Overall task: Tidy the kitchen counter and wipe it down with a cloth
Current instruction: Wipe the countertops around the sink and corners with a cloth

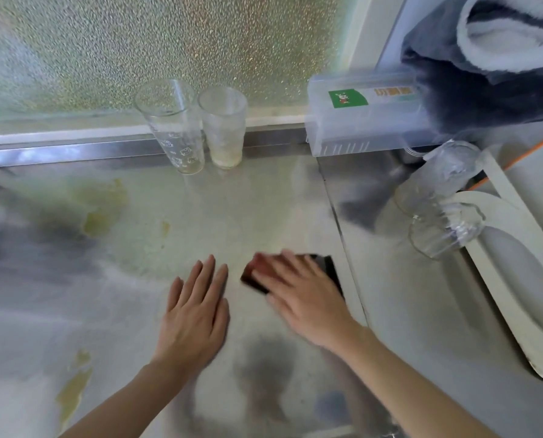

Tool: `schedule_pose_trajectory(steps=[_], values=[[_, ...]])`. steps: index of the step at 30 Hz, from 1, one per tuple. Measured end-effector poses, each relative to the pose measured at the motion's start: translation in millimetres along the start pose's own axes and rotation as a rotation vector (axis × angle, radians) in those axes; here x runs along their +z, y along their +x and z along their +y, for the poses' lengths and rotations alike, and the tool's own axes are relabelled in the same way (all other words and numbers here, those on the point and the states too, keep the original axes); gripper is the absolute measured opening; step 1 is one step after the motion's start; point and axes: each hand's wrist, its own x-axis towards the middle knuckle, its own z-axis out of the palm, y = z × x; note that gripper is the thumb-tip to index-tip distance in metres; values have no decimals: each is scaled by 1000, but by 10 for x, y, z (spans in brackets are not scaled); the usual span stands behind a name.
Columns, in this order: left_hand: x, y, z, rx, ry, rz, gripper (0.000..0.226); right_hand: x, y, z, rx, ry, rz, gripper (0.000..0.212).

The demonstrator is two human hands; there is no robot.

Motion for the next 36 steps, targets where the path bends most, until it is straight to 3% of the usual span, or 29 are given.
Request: schedule_pose_trajectory(steps=[4, 6, 9, 12, 14, 17, 20, 21, 24, 26, 28, 33, 36], values=[[-28, 77, -34, 22, -9, 3, 55, -146, 442, 554, 380, 3, 10, 57], [-50, 176, -35, 10, -32, 26, 56, -117, 440, 360, 506, 50, 51, 56], [-45, 339, -18, -13, -51, 46, 55, -11, 72, -227, 273, 51, 21, 45], [-2, 436, -7, 17, -25, 29, 54, -47, 88, -75, 93, 63, -26, 43], [17, 451, -16, 32, -9, 27, 53, -84, 395, 342, 169, -19, -9, 47], [38, 451, -24, 38, 3, 32, 53, -144, 945, 947, 439, -42, 27, 58], [46, 452, -13, 30, 1, 30, 54, -174, 1242, 1068, 599, -20, 89, 57], [47, 455, -11, 29, 4, 24, 54, -166, 1251, 967, 546, -23, 91, 53], [26, 453, -16, 30, 0, 12, 53, -132, 1053, 423, 151, 30, -19, 50], [16, 461, -15, 29, 1, 5, 53, -113, 972, 281, 30, 69, -97, 47], [23, 460, -11, 32, 0, 2, 53, -129, 1165, 456, 71, 48, -79, 46], [32, 483, -15, 37, -12, 13, 52, -103, 2006, 950, 398, 24, 44, 46], [41, 473, -19, 30, -11, -1, 52, -17, 1847, 690, 375, 14, 71, 47]])
